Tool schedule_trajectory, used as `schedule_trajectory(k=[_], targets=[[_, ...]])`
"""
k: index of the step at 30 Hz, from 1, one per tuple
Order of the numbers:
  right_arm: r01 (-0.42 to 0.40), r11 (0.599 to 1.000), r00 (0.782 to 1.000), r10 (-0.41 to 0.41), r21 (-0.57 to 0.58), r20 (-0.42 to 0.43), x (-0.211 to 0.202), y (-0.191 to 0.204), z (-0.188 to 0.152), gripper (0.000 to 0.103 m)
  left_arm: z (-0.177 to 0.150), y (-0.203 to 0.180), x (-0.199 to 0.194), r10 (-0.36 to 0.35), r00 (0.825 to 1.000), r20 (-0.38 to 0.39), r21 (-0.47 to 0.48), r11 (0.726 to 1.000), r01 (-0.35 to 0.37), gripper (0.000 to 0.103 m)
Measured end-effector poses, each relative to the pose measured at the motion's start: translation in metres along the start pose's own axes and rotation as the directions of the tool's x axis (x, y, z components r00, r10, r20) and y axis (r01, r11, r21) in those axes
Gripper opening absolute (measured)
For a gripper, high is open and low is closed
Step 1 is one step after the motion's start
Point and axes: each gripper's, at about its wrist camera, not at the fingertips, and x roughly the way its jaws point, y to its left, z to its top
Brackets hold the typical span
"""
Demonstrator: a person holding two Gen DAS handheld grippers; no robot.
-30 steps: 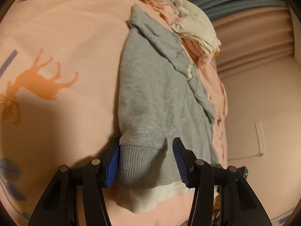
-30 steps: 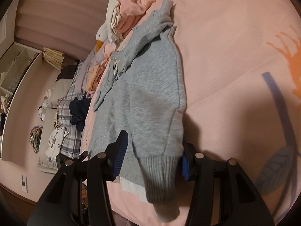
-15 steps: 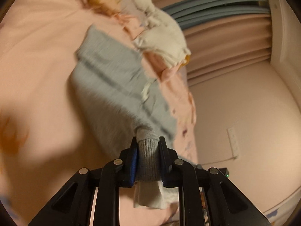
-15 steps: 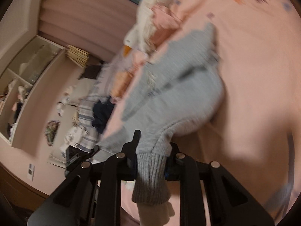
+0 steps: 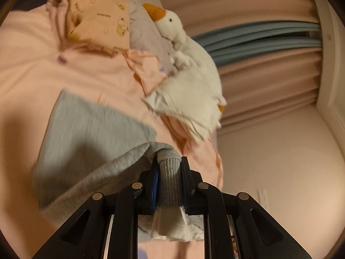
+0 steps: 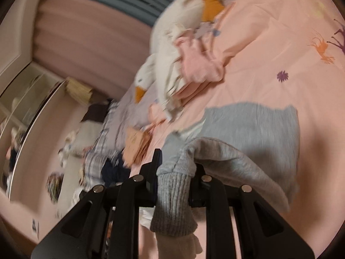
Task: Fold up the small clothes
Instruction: 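Open both grippers and withdraw from the folded sweatshirt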
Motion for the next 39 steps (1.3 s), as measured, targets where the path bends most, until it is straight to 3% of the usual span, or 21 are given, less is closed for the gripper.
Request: schedule_trajectory(k=[5,7,9,11,14,16,18,19,20,23,27,28,30,32,35,39], targets=[[0.159,0.981,0.987,-0.156,0.112,-0.041,0.060,-0.032,0.037,0.023,0.034,0.016,0.054,0.123,0.992,-0.009,-0.024,0.992,-0.123,0.015],[0.226,0.962,0.973,-0.215,0.151,-0.084,0.082,-0.048,0.046,0.025,0.043,0.030,0.078,0.193,0.981,-0.035,-0.052,0.979,-0.195,0.015],[0.301,0.931,0.952,-0.281,0.207,-0.122,0.097,-0.068,0.052,0.049,0.050,0.045,0.095,0.251,0.966,-0.053,-0.102,0.961,-0.256,0.015],[0.285,0.925,0.957,-0.258,0.251,-0.133,0.103,-0.082,0.058,0.050,0.056,0.055,0.105,0.284,0.955,-0.087,-0.134,0.946,-0.294,0.015],[0.232,0.930,0.972,-0.210,0.284,-0.105,0.091,-0.088,0.068,0.051,0.060,0.052,0.104,0.300,0.948,-0.109,-0.101,0.945,-0.311,0.017],[0.225,0.938,0.974,-0.211,0.264,-0.082,0.080,-0.084,0.074,0.054,0.064,0.045,0.102,0.316,0.941,-0.117,-0.069,0.943,-0.325,0.023],[0.269,0.944,0.963,-0.268,0.192,-0.030,0.067,-0.070,0.081,0.060,0.073,0.042,0.098,0.340,0.932,-0.126,-0.055,0.936,-0.349,0.051],[0.270,0.949,0.962,-0.273,0.164,-0.007,0.059,-0.064,0.083,0.060,0.079,0.039,0.089,0.376,0.923,-0.082,-0.054,0.923,-0.381,0.061],[0.256,0.955,0.966,-0.260,0.152,0.002,0.057,-0.061,0.084,0.060,0.084,0.036,0.081,0.386,0.922,-0.044,-0.056,0.920,-0.388,0.061],[0.227,0.970,0.974,-0.228,0.088,0.001,0.051,-0.046,0.078,0.060,0.092,0.029,0.058,0.332,0.943,0.006,-0.052,0.942,-0.331,0.061],[0.221,0.973,0.973,-0.224,-0.074,-0.045,0.059,-0.021,0.051,0.059,0.070,0.006,0.047,0.363,0.932,0.002,0.112,0.926,-0.361,0.061],[0.246,0.960,0.965,-0.255,-0.132,-0.056,0.063,-0.016,0.042,0.056,0.058,0.001,0.048,0.372,0.928,-0.014,0.166,0.916,-0.365,0.061],[0.314,0.916,0.939,-0.339,-0.250,-0.063,0.073,-0.006,0.022,0.039,0.033,-0.006,0.051,0.390,0.920,-0.049,0.275,0.890,-0.363,0.061],[0.362,0.859,0.910,-0.409,-0.361,-0.061,0.082,0.001,0.000,0.032,0.005,-0.012,0.058,0.400,0.914,-0.073,0.379,0.859,-0.345,0.061],[0.384,0.808,0.887,-0.457,-0.447,-0.064,0.082,-0.002,-0.023,0.029,-0.033,-0.012,0.065,0.445,0.893,-0.070,0.508,0.786,-0.352,0.061],[0.477,0.664,0.816,-0.578,-0.576,0.010,0.071,-0.010,-0.056,0.028,-0.068,0.006,0.064,0.494,0.867,-0.070,0.585,0.724,-0.366,0.061]])
